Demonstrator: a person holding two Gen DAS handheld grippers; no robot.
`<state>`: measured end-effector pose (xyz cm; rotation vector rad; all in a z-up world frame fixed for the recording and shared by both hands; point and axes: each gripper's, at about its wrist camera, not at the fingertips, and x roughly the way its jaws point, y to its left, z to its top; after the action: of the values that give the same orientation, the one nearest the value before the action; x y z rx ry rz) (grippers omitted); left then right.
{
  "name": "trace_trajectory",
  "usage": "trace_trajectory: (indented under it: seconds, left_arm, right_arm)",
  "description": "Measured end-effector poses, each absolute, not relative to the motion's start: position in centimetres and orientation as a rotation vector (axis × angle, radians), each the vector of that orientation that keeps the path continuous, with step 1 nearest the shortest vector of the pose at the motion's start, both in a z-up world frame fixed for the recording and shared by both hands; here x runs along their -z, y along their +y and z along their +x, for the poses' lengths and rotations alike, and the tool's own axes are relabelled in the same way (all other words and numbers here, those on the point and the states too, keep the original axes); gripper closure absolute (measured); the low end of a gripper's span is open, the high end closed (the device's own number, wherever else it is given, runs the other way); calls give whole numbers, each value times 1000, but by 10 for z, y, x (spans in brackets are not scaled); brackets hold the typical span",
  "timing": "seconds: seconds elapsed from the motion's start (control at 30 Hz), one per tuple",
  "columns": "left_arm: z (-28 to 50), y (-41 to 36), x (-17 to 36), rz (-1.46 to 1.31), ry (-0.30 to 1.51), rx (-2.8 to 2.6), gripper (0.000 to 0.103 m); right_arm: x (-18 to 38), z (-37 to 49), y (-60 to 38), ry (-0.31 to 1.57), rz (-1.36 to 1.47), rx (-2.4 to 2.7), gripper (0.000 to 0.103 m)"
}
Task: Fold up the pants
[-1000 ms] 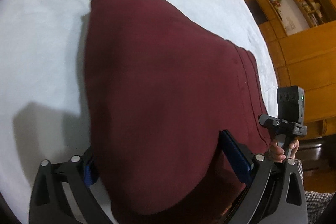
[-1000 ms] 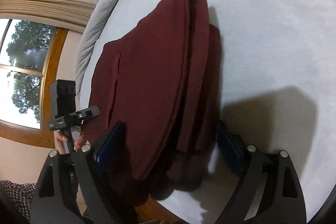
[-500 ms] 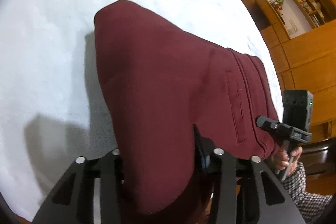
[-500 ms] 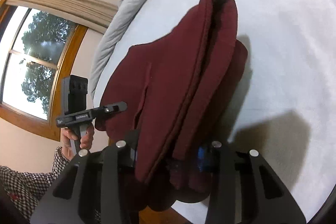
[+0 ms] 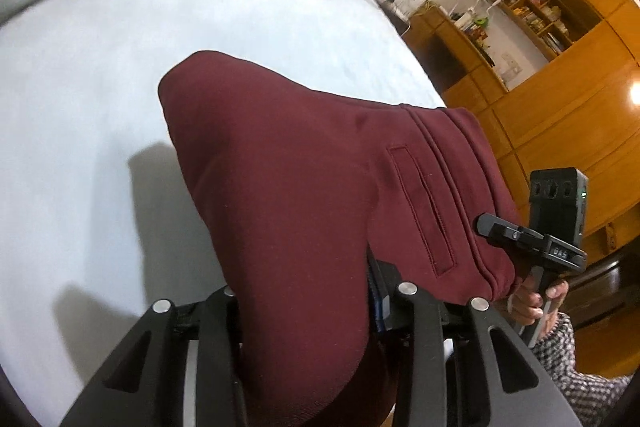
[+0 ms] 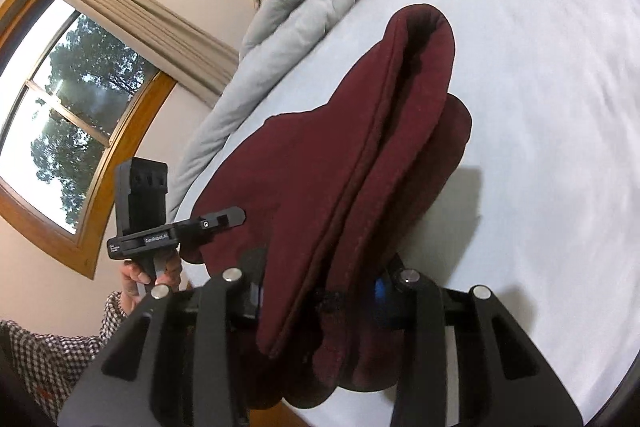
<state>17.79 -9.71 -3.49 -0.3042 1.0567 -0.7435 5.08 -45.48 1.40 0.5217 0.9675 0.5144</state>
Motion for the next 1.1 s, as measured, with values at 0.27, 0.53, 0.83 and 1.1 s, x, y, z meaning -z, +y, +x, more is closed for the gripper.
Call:
trace_trajectory:
  seconds: [0.27,0.53,0.83,1.1]
  left_arm:
    - [231,-130,39,-270,1025,712,67]
    - [258,-139,101,-215,1114,666,64]
    - [238,-124,117,-192,1094,607,31]
    - [195,-105,49,-126,980,463,23]
  right_arm:
    - [0,121,-476,970,483,-474,66]
    - [73,154,-497,1095,522,-388,64]
    - [94,129,-512,1093,530,-311,37]
    - [8,83,-492,955,361,-271,47]
